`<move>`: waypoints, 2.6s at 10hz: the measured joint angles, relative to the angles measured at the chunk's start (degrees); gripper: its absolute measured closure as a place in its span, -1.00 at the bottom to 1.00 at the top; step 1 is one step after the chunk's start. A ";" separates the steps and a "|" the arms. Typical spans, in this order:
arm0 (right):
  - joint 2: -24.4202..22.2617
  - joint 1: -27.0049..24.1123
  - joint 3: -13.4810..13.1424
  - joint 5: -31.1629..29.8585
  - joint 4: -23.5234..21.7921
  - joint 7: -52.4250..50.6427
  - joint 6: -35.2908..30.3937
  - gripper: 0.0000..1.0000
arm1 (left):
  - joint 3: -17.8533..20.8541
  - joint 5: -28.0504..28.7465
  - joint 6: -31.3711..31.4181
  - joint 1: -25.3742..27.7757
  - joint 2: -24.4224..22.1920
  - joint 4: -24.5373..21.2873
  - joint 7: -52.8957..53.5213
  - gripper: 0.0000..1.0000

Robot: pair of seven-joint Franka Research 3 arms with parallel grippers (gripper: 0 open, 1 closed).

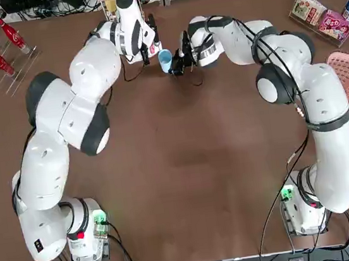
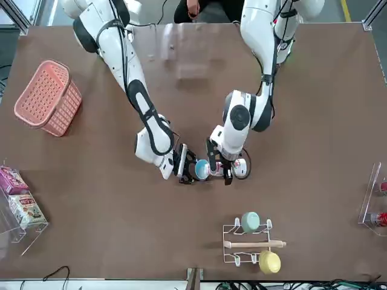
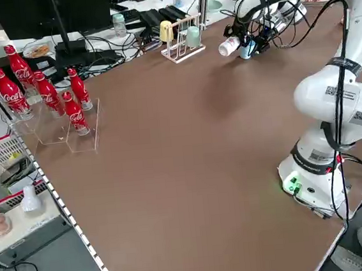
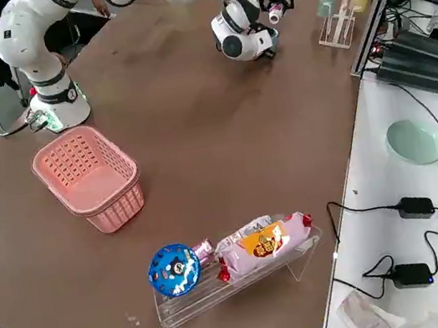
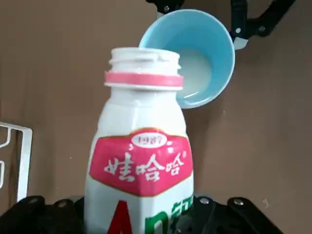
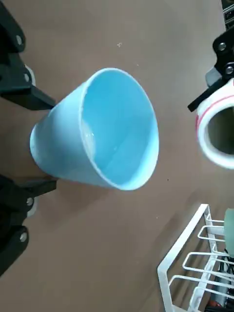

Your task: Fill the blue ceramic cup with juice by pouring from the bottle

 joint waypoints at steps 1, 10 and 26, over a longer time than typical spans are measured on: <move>0.00 0.00 0.00 0.00 0.03 0.00 0.00 -0.33 | 0.27 0.50 0.00 -0.33 0.01 0.00 -0.01 0.08; 0.00 0.00 -0.06 0.01 0.09 0.00 0.05 -0.33 | 1.96 1.74 -0.08 -2.23 1.15 0.01 -1.32 0.10; 0.00 -0.13 -0.15 0.09 0.61 0.01 0.09 -0.57 | 5.60 -22.66 -7.28 -0.23 1.36 0.27 6.31 0.10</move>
